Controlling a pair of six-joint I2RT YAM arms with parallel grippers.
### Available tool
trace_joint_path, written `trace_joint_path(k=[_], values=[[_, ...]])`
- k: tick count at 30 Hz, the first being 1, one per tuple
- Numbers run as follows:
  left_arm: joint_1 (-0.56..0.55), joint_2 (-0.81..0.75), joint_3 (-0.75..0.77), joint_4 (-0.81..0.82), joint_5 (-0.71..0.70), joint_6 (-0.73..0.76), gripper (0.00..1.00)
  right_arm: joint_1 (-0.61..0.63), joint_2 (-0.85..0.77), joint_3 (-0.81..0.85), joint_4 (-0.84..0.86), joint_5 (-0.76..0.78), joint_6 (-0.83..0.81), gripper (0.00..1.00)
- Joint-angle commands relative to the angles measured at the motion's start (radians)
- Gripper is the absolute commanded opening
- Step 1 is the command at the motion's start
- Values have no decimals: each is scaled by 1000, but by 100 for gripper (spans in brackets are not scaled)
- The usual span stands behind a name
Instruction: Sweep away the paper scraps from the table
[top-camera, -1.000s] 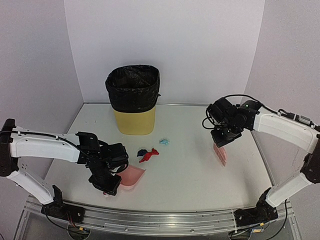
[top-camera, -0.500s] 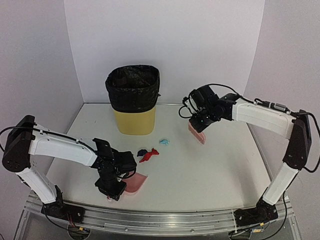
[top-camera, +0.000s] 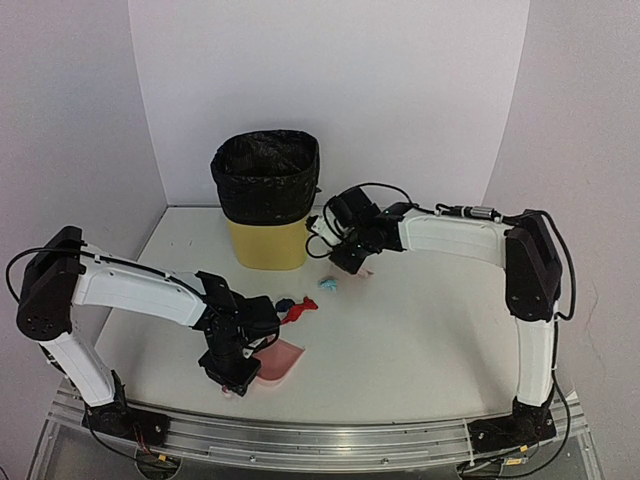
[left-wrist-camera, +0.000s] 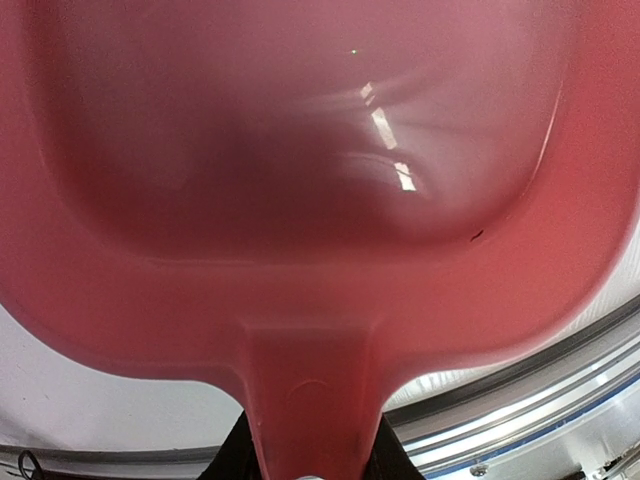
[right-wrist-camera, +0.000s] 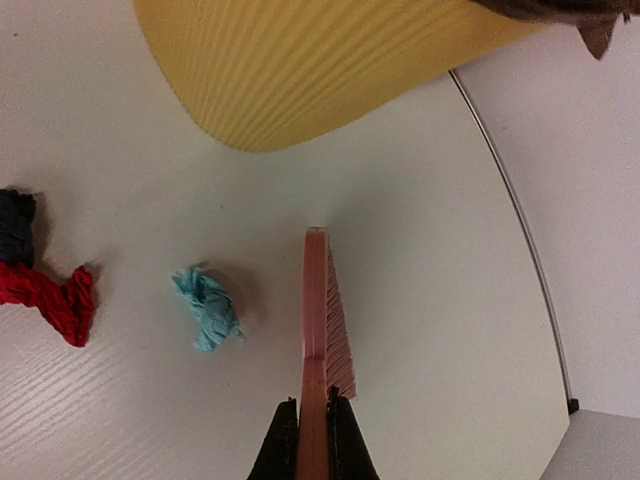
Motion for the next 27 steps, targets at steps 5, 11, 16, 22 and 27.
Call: trace_joint_path(k=[5, 11, 16, 22, 27], values=[[25, -4, 2, 25, 19, 32, 0, 147, 41, 36, 17, -237, 69, 0], [38, -5, 0, 39, 12, 35, 0, 181, 18, 21, 17, -366, 148, 0], [49, -4, 5, 53, 18, 38, 0, 212, -28, -34, 16, -416, 152, 0], [55, 11, 8, 64, 23, 38, 0, 229, -105, -102, 16, -521, 221, 0], [57, 12, 12, 69, 24, 35, 0, 241, -170, -152, 16, -573, 260, 0]])
